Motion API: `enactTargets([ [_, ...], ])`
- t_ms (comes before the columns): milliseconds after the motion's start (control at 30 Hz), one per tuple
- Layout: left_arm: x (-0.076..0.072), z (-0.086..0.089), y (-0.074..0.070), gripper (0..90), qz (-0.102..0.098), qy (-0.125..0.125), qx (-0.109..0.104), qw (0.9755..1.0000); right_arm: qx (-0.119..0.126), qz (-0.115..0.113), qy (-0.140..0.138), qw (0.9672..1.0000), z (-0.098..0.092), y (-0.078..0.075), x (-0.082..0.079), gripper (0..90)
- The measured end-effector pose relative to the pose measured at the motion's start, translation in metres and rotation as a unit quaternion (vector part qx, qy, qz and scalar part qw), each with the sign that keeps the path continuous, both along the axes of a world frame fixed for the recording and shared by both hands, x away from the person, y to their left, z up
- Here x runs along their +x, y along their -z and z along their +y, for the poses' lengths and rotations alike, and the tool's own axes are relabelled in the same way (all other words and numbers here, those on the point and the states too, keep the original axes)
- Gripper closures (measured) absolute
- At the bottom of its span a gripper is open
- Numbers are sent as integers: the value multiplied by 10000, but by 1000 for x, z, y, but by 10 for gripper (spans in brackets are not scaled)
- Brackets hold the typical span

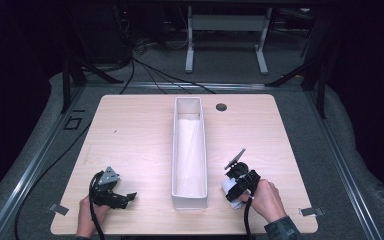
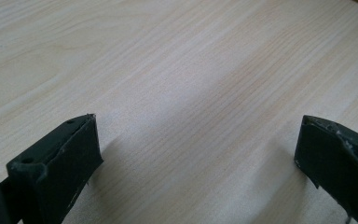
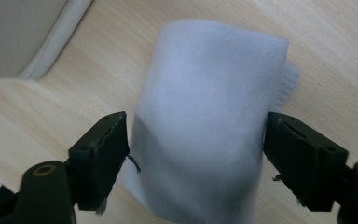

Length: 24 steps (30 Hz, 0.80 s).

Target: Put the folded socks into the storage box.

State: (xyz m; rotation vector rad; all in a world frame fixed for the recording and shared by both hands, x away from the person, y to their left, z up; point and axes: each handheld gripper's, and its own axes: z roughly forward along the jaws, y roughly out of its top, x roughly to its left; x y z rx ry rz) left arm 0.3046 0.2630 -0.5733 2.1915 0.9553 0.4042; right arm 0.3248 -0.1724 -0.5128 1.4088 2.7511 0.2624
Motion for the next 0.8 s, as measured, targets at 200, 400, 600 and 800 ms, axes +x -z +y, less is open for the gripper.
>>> enactTargets([
  [200,0,0,0,0,-1,-1,-2,10000,-211,6,298,9993,7,10,3,253],
  [400,0,0,0,0,-1,-1,-1,10000,-343,-26,288,9990,6,11,3,343],
  [600,0,0,0,0,-2,-1,-2,10000,-399,-11,142,9991,5,12,2,423],
  [800,0,0,0,0,-2,-2,-1,10000,-353,4,81,9993,1,11,3,493],
])
